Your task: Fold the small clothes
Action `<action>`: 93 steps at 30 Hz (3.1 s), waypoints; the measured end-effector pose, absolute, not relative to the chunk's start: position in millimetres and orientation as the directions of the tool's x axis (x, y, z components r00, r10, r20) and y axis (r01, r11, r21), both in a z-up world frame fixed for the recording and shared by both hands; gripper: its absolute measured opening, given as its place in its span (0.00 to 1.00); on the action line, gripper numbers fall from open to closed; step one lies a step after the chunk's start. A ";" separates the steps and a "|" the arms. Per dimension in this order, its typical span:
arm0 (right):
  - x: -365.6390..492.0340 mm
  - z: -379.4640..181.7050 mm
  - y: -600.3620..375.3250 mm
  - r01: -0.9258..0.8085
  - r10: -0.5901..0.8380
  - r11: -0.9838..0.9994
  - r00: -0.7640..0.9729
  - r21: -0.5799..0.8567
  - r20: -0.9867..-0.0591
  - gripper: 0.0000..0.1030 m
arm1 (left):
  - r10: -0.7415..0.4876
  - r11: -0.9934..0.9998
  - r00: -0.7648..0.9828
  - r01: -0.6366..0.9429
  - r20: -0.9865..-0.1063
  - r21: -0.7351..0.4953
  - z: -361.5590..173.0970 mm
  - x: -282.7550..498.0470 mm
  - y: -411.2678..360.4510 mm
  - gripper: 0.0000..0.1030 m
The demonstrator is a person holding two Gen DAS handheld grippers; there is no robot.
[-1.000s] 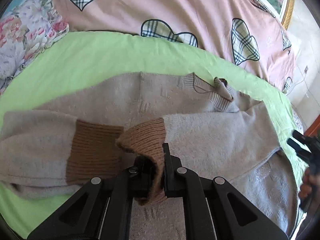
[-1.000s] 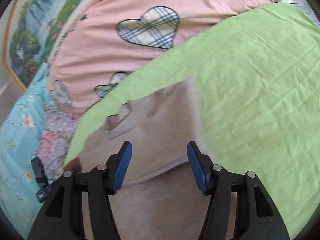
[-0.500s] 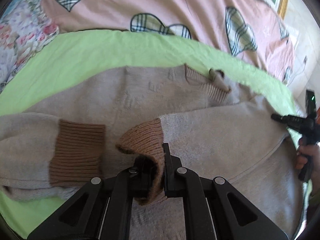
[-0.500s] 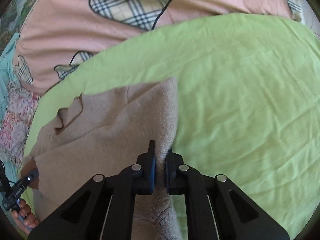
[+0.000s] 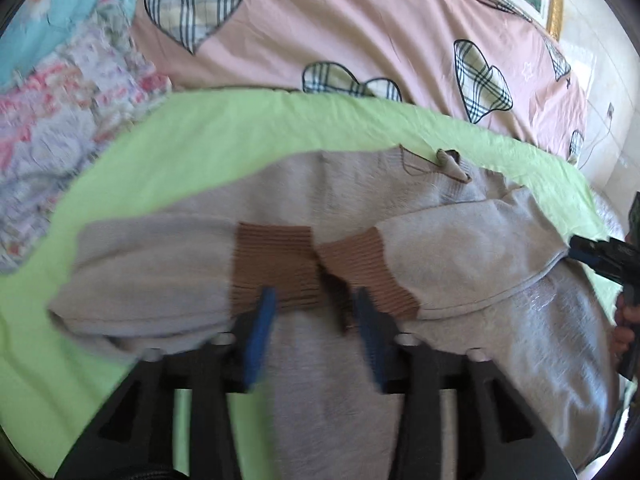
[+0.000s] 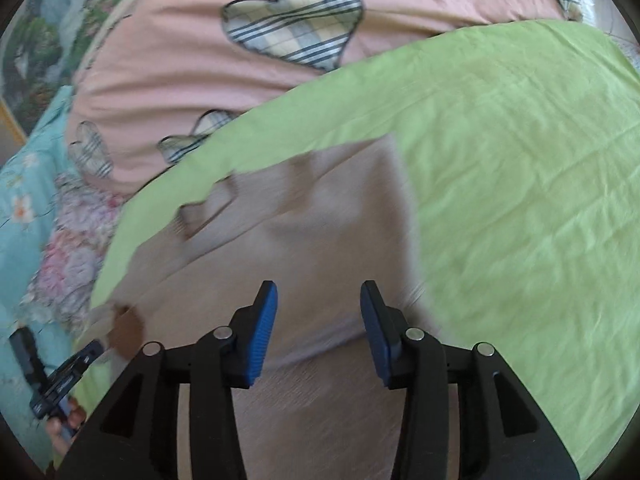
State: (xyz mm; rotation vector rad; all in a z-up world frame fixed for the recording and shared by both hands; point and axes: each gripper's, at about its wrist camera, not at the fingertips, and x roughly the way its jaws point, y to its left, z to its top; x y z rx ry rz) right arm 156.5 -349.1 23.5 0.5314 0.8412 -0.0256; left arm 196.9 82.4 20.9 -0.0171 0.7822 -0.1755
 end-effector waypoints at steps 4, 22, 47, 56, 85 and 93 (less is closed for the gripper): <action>136.0 13.1 -309.4 0.187 0.276 0.845 0.649 0.501 -0.709 0.45 | -0.108 0.984 0.713 0.178 -0.693 0.030 23.4 202.5 82.8 0.75; 118.9 9.2 -267.4 0.146 0.342 0.831 0.627 0.537 -0.700 0.45 | -0.168 0.985 0.683 0.088 -0.711 -0.148 26.5 223.9 119.3 0.06; 96.8 19.0 -372.4 0.300 0.203 0.765 0.727 0.569 -0.656 0.45 | -0.486 0.841 0.505 0.491 -0.714 -0.226 -9.5 267.2 -181.3 0.30; 152.8 5.2 -349.8 0.249 0.259 0.788 0.695 0.562 -0.671 0.47 | -0.352 0.921 0.621 0.363 -0.700 -0.141 11.8 198.3 -50.5 0.49; 181.1 22.4 -393.3 0.231 0.118 0.874 0.752 0.427 -0.648 0.13 | -0.011 0.986 0.631 -0.121 -0.775 -0.112 -26.0 215.7 74.7 0.40; 188.9 -13.0 -387.8 0.276 0.111 0.884 0.660 0.377 -0.743 0.20 | -0.161 0.981 0.564 0.003 -0.810 -0.192 -28.1 213.0 79.1 0.40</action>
